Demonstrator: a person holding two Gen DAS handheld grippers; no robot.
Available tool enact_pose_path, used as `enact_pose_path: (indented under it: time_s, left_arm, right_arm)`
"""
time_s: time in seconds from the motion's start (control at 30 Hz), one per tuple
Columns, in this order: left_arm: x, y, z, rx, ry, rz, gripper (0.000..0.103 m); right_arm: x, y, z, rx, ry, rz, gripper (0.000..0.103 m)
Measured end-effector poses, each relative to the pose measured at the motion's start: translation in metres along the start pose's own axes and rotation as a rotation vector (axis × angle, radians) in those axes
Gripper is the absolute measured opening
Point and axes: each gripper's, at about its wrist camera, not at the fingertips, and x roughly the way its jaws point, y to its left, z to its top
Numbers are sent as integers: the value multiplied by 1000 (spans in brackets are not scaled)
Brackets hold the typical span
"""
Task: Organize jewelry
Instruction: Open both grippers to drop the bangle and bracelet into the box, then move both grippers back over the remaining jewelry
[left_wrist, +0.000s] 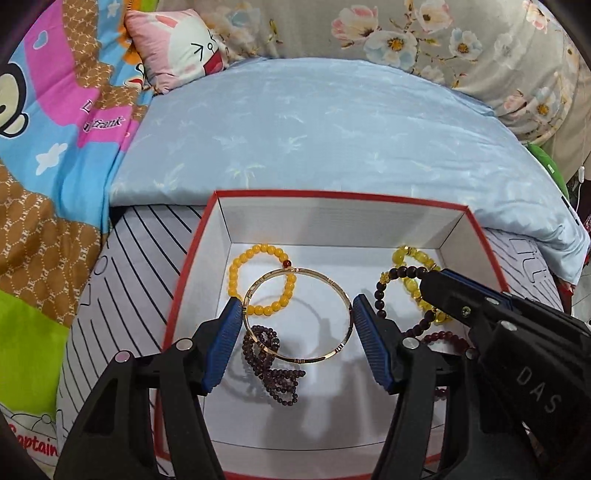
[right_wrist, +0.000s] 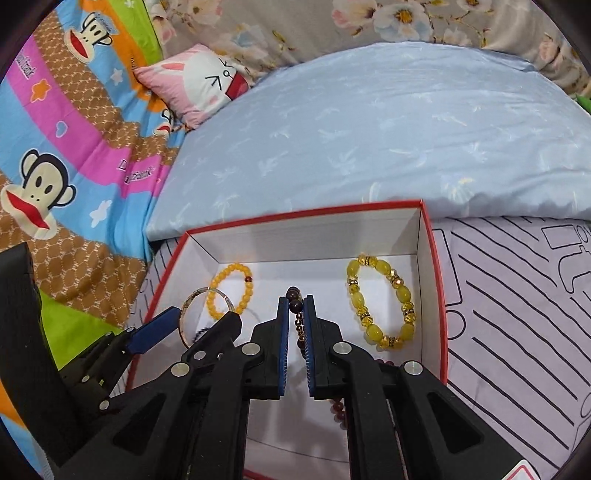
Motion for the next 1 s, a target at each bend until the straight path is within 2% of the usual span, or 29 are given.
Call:
enact_pose_path:
  time_s: [0.1, 0.27, 0.43, 0.67, 0.73, 1.0]
  left_arm:
    - [6, 3, -2, -18, 11, -10, 59]
    - [2, 11, -3, -51, 3, -8, 60]
    - [-14, 9, -5, -41, -23, 9, 60]
    - [-48, 3, -15, -21, -64, 11, 61]
    - [-59, 3, -19, -14, -71, 9, 65]
    - [-95, 4, -57, -11, -72, -12, 65]
  right_arm:
    - [1, 0, -4, -15, -14, -45, 22]
    - [-15, 0, -8, -17, -51, -72, 25]
    - [-40, 5, -16, -37, -100, -106, 35]
    - [-74, 13, -29, -64, -134, -109, 37]
    - [-84, 14, -37, -71, -137, -103, 38]
    - [-108, 8, -78, -88, -113, -113, 38]
